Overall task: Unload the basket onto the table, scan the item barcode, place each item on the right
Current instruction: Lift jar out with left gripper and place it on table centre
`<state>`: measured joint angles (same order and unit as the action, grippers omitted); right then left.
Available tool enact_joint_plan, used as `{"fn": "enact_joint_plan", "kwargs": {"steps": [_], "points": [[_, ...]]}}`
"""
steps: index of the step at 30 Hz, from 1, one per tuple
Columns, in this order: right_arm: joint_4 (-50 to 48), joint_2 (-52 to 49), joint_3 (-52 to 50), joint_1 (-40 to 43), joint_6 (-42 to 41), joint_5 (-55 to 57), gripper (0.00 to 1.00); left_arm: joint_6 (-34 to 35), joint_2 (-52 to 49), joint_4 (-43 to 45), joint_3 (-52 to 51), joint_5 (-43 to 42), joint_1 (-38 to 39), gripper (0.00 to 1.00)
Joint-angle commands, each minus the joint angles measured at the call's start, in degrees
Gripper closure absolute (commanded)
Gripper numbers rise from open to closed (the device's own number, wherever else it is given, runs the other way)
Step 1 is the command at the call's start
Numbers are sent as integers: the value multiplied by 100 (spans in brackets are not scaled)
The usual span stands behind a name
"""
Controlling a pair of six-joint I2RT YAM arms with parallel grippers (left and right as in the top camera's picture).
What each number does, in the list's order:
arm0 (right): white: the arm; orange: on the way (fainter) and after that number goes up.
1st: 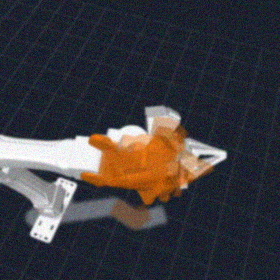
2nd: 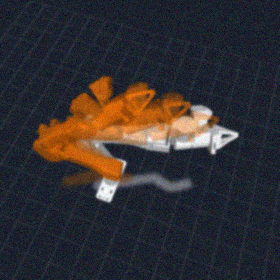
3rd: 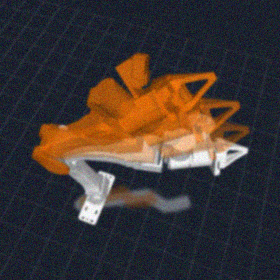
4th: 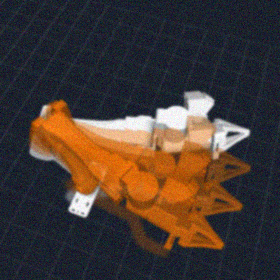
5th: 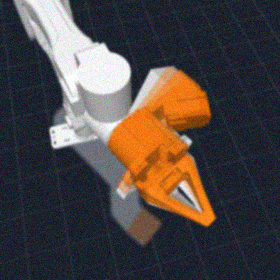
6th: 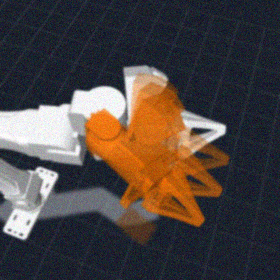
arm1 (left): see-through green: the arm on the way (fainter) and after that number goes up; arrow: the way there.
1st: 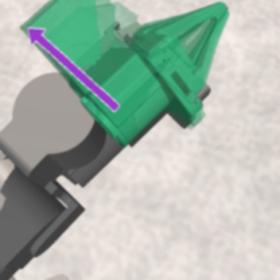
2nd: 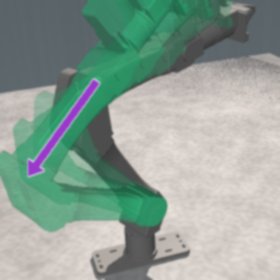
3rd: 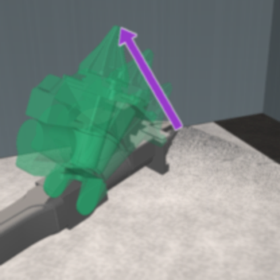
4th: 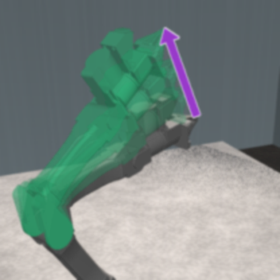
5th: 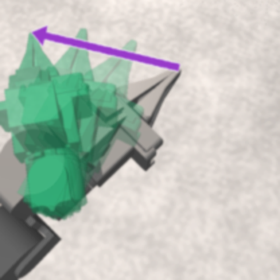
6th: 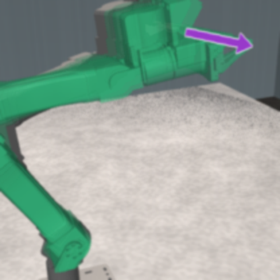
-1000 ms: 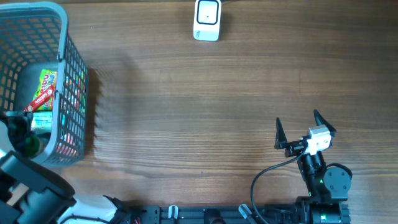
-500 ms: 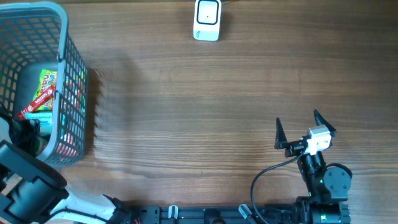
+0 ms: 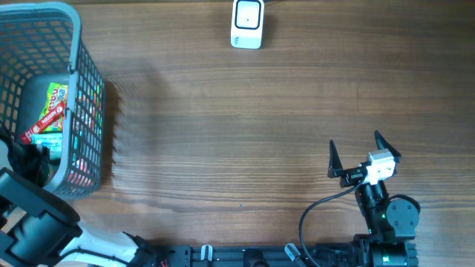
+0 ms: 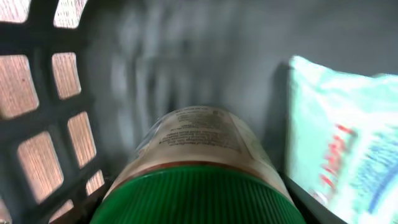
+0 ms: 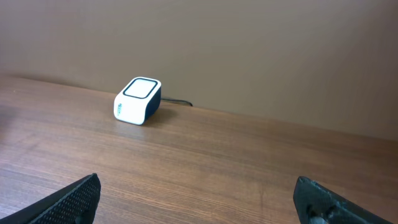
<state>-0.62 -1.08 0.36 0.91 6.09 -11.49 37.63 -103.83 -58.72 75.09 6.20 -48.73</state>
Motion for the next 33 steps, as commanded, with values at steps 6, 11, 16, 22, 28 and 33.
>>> {"fn": "enact_joint_plan", "kwargs": {"steps": [6,11,16,22,28,33], "points": [[-15,-9,-7,-31,-9,55,0,15,935,-590,1720,-1322,-24,42],[-15,-9,-7,-31,-7,52,0,17,1534,-588,2190,-2297,105,42],[-15,-9,-7,-31,-7,52,0,195,2188,-201,2330,-3276,719,42],[-15,-9,-7,-31,-9,55,0,660,2736,529,2330,-3471,2334,42],[-15,-9,-7,-31,-9,52,0,809,2557,334,2328,-1849,4385,43],[-15,-9,-7,-31,-9,52,0,1086,1849,-501,2317,-258,5759,43]]}}
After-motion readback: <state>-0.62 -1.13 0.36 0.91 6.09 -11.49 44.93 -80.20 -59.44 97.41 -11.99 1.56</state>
